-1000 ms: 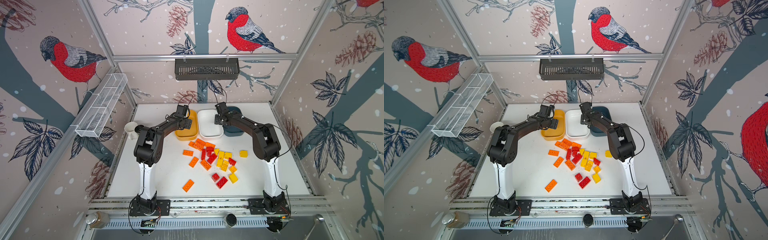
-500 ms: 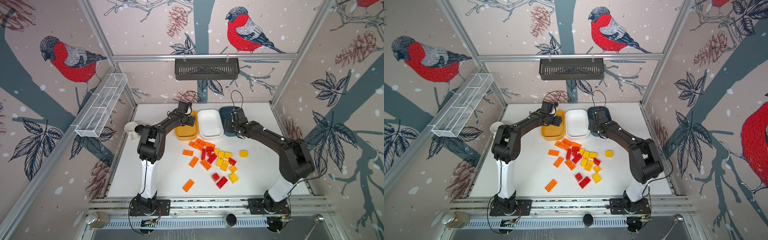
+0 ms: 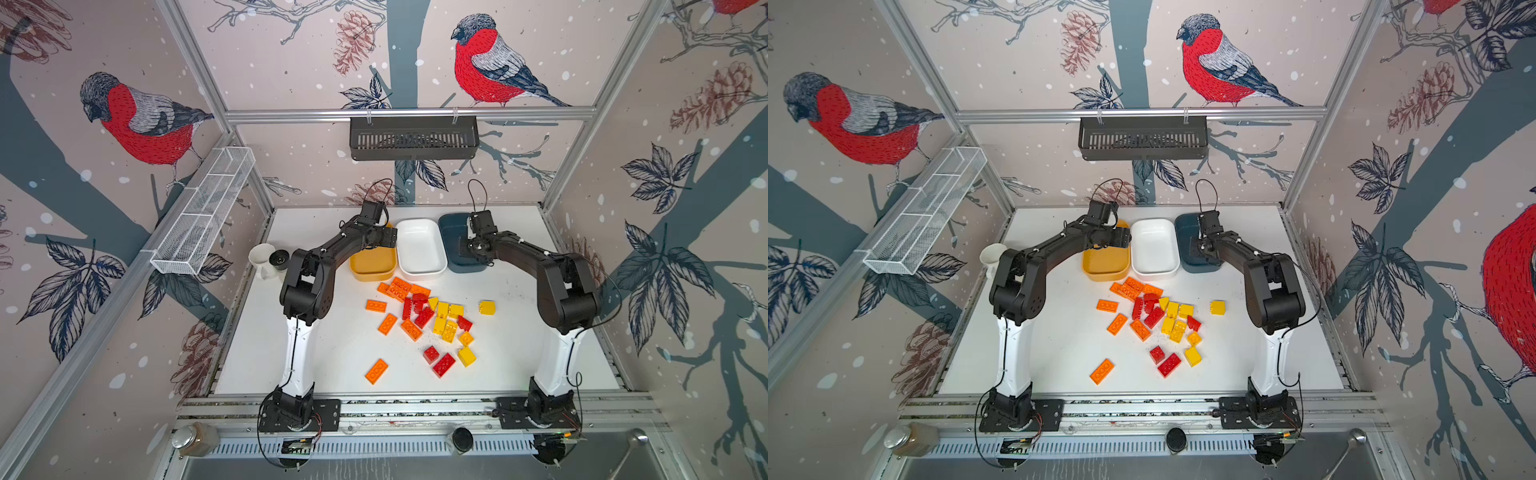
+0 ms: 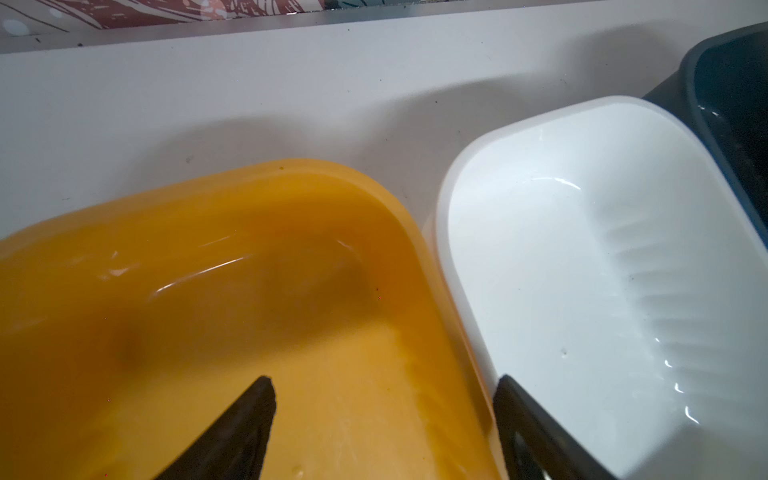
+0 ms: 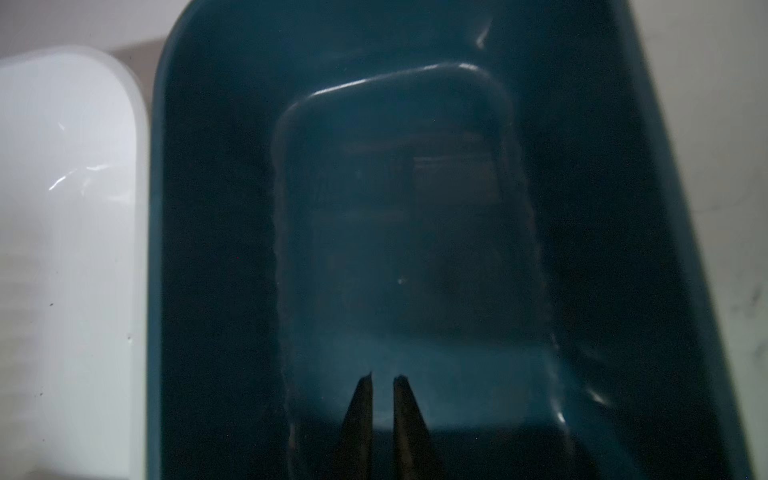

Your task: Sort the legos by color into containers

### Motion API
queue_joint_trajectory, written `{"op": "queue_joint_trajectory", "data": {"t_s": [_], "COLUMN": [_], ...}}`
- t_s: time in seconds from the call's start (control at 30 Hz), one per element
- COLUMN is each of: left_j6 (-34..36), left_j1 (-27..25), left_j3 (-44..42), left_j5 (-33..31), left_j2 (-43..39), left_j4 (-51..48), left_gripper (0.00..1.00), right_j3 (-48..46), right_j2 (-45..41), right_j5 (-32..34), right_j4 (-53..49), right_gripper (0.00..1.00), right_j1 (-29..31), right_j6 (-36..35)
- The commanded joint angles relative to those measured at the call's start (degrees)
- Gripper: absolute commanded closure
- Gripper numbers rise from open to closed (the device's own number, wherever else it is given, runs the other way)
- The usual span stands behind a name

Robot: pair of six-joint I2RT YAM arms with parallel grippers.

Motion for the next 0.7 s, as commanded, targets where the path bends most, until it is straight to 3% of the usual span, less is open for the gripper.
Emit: {"op": "queue_joint_trajectory", "data": {"t_s": [0.0, 0.47, 0.67], "left_j6": [-0.9, 0.8, -0.9], "left_j1": [-0.5, -1.6, -1.7], "left_j3": [2.2, 3.7, -0.2], "left_j5": [1.6, 3.3, 1.8], "left_j2": [1.3, -0.5, -5.0], "left_j4": [-1.2, -3.8, -3.0], "left_gripper": [0.17, 0.14, 0.03], "right_j3": [0.8, -2.0, -2.6], "right_j2": [0.2, -4.4, -4.5], "right_j5": [-1.1, -4.9, -6.5], "right_j4": [-2.1, -2.1, -2.4], "right_gripper": [0.86, 0.85, 0.86], "right_j1": [2.0, 4.1, 3.9], "right_j6": [-2.9, -3.5, -4.4]}}
